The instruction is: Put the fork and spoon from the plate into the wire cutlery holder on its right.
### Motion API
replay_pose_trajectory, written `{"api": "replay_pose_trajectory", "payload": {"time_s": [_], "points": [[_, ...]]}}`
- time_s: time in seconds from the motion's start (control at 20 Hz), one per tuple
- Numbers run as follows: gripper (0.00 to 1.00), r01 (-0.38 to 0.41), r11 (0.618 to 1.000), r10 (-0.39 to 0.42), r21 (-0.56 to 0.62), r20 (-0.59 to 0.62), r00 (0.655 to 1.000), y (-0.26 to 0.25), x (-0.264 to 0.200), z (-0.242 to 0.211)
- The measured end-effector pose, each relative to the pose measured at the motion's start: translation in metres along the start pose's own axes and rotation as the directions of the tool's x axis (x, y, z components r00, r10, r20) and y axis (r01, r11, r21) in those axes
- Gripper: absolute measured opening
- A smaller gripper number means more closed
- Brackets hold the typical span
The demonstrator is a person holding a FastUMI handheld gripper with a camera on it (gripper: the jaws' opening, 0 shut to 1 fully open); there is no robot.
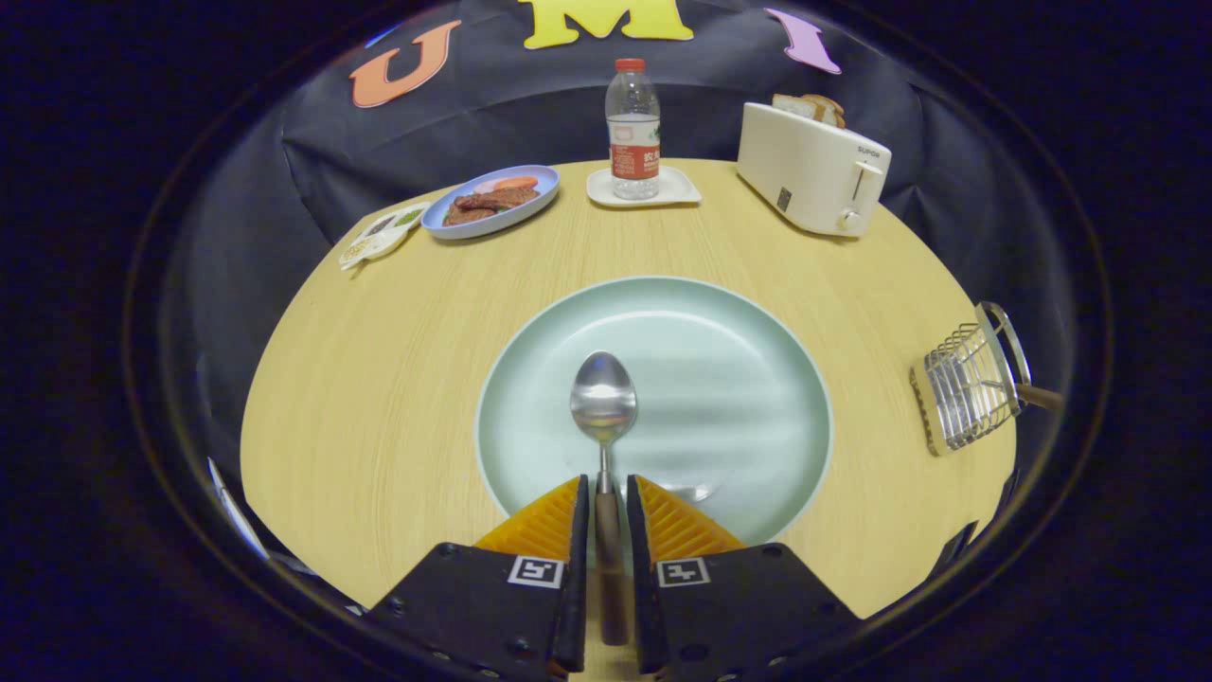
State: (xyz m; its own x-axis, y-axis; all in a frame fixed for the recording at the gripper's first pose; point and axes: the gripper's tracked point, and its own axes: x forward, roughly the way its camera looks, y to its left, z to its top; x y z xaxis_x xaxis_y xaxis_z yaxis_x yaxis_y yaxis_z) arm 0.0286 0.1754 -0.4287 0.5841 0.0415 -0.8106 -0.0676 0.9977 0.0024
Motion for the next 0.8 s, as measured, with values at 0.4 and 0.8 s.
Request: {"api": "replay_pose_trajectory", "payload": {"time_s": [0.4,0.8], "points": [[0.01,-0.008,1.0,0.009,0.01,-0.073,0.997,-0.013,-0.014,0.015],[0.0,-0.035,0.998,0.038,0.045,-0.08,0.996,-0.051,-0.078,0.057]]}}
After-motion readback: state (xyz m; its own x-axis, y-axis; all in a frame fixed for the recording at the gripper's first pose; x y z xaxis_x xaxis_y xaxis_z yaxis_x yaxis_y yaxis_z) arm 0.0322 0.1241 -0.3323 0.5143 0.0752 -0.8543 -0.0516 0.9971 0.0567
